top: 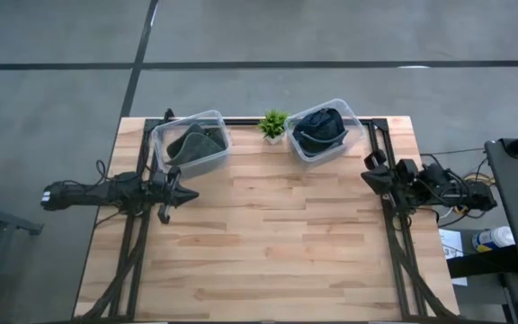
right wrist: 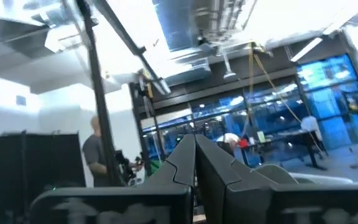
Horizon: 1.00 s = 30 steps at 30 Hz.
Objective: Pick & Place hat
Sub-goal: Return to Home Position
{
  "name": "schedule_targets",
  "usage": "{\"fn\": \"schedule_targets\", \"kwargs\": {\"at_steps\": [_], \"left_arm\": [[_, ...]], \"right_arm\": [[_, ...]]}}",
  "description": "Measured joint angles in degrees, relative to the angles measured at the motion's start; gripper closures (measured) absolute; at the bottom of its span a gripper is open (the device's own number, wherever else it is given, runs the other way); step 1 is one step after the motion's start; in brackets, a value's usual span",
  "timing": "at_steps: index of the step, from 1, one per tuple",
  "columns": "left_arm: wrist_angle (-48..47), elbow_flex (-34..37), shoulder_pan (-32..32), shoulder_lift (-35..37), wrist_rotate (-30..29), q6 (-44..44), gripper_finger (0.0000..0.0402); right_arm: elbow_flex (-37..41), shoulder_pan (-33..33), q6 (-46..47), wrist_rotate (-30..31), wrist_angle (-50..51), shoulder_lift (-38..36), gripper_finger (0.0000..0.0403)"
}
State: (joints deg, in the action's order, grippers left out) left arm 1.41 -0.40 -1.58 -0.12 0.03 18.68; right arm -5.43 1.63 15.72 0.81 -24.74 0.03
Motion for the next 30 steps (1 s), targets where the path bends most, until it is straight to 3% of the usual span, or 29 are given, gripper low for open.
{"fn": "schedule_targets", "kwargs": {"at_steps": [8, 15, 23, 30], "left_arm": [[-0.1, 0.0, 0.0, -0.9, 0.1, 0.0, 0.0401], [-0.1, 0.0, 0.0, -0.9, 0.1, 0.0, 0.0401], [-0.1, 0.0, 0.0, -0.9, 0.1, 0.0, 0.0401], [-0.1, 0.0, 0.0, -0.9, 0.1, 0.0, 0.0402]], "right_arm": [[5.0, 0.0, -3.1, -0.8, -6.8, 0.0, 0.0394], [4.9, 0.0, -8.8, -0.8, -5.5, 0.0, 0.0394], [4.9, 0.0, -4.0, -1.0, 13.5, 0.0, 0.0394], [4.9, 0.0, -3.6, -2.8, 22.8, 0.0, 0.0394]]}}
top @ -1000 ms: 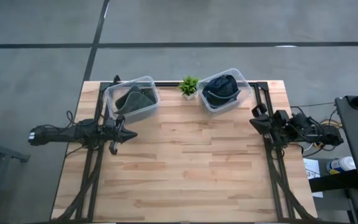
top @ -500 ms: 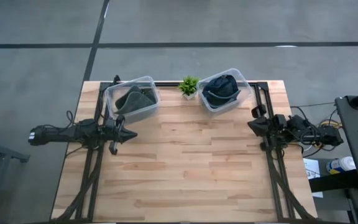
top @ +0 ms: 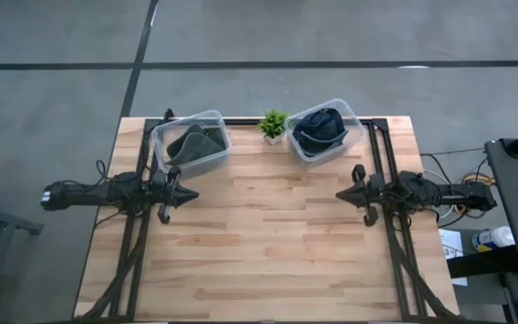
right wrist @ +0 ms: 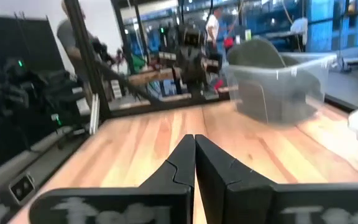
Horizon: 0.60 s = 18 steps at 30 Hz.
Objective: Pick & Place hat
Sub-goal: Return to Home Position
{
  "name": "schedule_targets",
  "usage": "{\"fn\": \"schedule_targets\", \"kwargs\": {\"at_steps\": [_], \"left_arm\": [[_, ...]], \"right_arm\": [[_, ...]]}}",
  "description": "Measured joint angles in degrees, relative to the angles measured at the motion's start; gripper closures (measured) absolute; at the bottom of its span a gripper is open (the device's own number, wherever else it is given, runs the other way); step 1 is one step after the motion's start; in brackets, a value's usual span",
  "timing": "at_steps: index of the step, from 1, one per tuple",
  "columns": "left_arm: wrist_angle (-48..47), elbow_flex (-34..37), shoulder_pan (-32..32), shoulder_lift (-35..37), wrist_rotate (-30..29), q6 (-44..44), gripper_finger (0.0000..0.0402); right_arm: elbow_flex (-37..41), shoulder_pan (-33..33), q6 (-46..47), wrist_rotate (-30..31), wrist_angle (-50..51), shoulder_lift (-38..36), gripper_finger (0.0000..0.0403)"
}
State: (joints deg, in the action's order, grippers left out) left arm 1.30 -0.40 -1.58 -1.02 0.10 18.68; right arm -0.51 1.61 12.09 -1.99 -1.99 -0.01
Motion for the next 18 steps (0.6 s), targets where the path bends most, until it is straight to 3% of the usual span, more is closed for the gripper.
{"fn": "schedule_targets", "kwargs": {"at_steps": [18], "left_arm": [[0.0, 0.0, 0.0, 0.0, 0.0, 0.0, 0.0401]], "right_arm": [[0.0, 0.0, -2.3, 2.0, 1.4, 0.2, 0.0394]]}}
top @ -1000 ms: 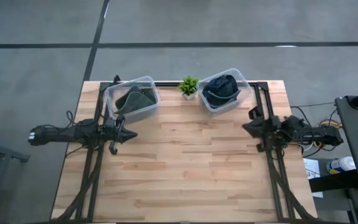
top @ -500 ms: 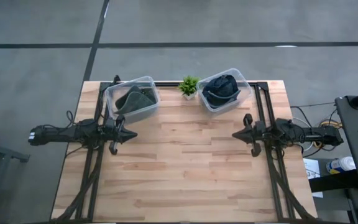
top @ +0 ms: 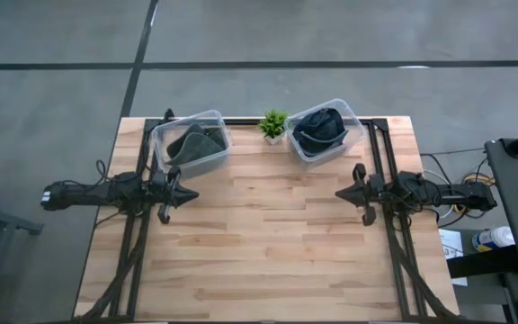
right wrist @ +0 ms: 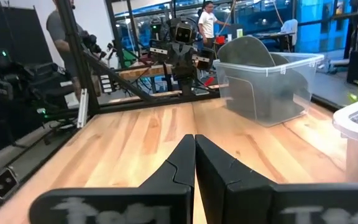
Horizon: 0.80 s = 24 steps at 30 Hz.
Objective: Pick & Place hat
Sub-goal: Return to Home Position
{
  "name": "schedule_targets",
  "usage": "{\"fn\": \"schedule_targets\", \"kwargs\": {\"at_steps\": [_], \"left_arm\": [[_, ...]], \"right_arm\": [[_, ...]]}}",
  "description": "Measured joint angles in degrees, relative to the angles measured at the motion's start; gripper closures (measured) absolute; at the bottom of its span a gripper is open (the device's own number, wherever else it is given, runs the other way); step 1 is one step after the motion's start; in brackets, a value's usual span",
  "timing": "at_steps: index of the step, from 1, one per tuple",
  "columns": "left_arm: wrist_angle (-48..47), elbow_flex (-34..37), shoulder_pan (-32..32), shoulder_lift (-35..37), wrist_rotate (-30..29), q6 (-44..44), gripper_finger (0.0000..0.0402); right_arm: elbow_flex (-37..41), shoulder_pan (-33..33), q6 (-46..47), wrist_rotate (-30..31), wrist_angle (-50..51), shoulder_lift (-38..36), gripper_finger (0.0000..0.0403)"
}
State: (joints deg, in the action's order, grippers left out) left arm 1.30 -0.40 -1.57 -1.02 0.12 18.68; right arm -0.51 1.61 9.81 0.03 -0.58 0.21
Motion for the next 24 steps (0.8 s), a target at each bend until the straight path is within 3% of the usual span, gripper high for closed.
{"fn": "schedule_targets", "kwargs": {"at_steps": [24], "left_arm": [[0.0, 0.0, 0.0, 0.0, 0.0, 0.0, 0.0402]], "right_arm": [[0.0, 0.0, 2.2, 0.0, 0.0, 0.0, 0.0394]]}}
